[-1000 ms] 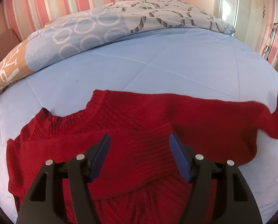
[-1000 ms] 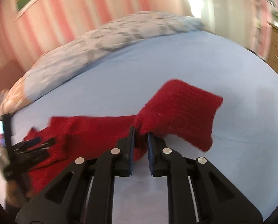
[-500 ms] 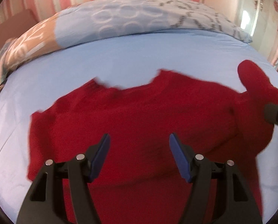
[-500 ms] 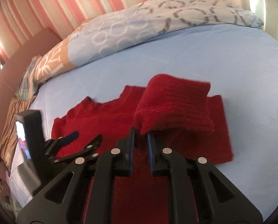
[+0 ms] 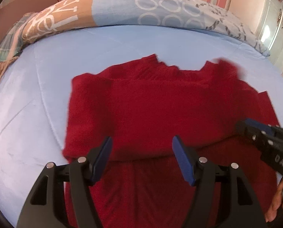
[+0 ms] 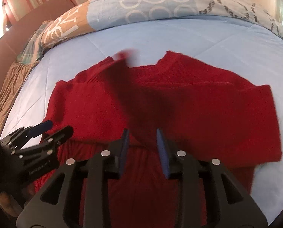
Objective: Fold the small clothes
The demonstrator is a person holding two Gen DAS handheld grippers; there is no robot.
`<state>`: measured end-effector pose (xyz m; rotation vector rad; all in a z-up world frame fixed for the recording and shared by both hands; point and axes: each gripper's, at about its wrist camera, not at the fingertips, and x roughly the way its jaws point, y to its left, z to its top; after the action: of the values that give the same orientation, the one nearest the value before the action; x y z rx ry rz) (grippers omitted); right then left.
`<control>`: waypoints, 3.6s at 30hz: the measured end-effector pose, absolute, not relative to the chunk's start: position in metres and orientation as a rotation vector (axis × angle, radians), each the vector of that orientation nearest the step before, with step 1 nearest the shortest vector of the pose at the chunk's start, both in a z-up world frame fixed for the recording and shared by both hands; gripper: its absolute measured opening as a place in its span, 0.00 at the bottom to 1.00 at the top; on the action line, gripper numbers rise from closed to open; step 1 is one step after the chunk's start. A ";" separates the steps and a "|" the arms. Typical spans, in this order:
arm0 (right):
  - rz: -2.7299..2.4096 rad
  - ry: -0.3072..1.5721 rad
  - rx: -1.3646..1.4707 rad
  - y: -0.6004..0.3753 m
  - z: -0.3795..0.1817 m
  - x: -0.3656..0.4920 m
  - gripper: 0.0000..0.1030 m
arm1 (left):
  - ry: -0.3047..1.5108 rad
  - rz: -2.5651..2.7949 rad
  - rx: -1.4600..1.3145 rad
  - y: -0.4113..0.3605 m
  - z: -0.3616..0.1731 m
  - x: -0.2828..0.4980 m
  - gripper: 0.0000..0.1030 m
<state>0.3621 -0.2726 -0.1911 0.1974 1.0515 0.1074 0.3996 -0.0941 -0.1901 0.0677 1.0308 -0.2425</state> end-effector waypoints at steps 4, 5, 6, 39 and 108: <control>0.067 1.044 0.220 -0.298 -0.185 0.351 0.33 | 1.020 -0.311 0.049 -0.121 -0.189 0.406 0.65; 0.050 1.043 0.231 -0.307 -0.184 0.347 0.33 | 1.030 -0.321 0.042 -0.128 -0.192 0.409 0.65; 0.039 1.038 0.238 -0.313 -0.184 0.344 0.33 | 1.039 -0.318 0.040 -0.133 -0.195 0.412 0.65; -0.058 1.013 0.358 -0.372 -0.204 0.310 0.45 | 1.041 -0.418 0.016 -0.151 -0.214 0.424 0.47; -0.033 1.021 0.176 -0.316 -0.234 0.422 0.74 | 0.945 -0.178 0.221 -0.075 -0.216 0.453 0.58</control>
<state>0.4221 -0.3159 -0.2344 0.1760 1.0209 -0.0335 0.4525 -0.0747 -0.2156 0.2212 0.9448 -0.1778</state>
